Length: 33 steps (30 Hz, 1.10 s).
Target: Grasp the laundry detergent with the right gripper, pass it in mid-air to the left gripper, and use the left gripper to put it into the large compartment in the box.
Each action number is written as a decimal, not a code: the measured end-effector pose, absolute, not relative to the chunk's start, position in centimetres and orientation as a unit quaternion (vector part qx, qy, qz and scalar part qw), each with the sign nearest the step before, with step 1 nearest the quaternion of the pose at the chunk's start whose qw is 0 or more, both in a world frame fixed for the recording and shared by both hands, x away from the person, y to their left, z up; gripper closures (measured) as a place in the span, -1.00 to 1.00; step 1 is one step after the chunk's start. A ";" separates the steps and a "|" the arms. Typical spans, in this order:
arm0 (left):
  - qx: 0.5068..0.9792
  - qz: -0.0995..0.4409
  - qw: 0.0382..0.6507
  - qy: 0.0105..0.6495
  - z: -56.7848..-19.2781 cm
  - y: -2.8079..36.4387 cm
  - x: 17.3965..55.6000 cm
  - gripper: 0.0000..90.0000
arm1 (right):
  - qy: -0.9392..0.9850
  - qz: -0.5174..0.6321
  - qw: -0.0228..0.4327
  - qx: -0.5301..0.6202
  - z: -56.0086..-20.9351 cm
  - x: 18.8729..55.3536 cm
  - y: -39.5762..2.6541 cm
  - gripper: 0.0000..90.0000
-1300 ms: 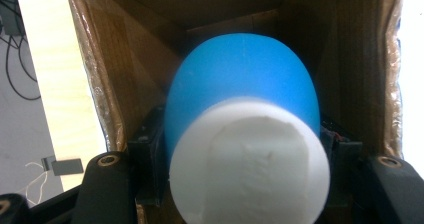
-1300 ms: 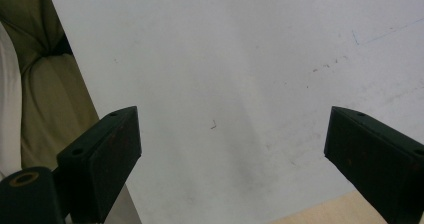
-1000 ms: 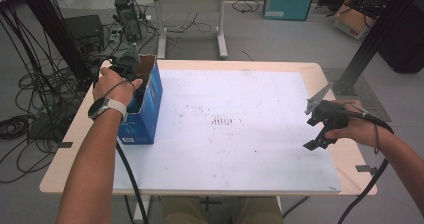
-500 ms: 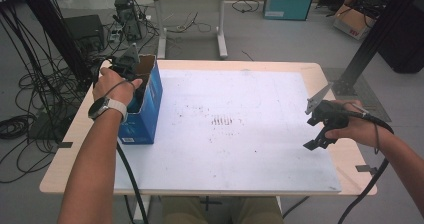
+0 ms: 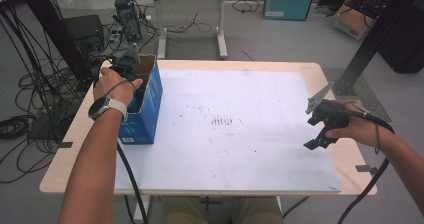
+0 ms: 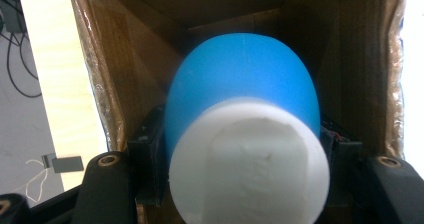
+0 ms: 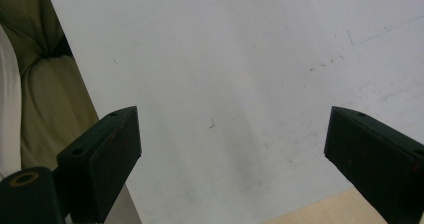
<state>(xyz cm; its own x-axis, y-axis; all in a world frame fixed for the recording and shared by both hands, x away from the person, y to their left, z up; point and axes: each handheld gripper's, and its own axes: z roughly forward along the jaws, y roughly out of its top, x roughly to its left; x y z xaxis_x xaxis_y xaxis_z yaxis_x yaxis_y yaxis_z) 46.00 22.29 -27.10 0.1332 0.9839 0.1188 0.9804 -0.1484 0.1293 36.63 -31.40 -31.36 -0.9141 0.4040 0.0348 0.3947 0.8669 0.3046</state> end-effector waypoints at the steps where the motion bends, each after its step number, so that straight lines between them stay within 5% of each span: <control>1: 0.753 0.087 0.010 0.653 -27.1 22.3 46.0 -0.16 | 0.966 0.155 0.015 0.206 -31.4 36.6 -31.4 -0.83; 33: 0.754 0.089 0.010 0.651 -27.1 22.2 46.1 -0.17 | 0.965 0.161 0.018 0.208 -31.3 36.6 -31.7 -0.83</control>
<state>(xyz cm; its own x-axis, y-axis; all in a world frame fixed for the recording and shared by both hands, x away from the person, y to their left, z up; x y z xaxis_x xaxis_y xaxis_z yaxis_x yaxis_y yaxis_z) 46.10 22.24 -27.13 0.1360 0.9833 0.1211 0.9799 -0.1515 0.1298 36.58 -31.65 -31.26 -0.9128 0.4073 0.0314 0.3955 0.8619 0.3174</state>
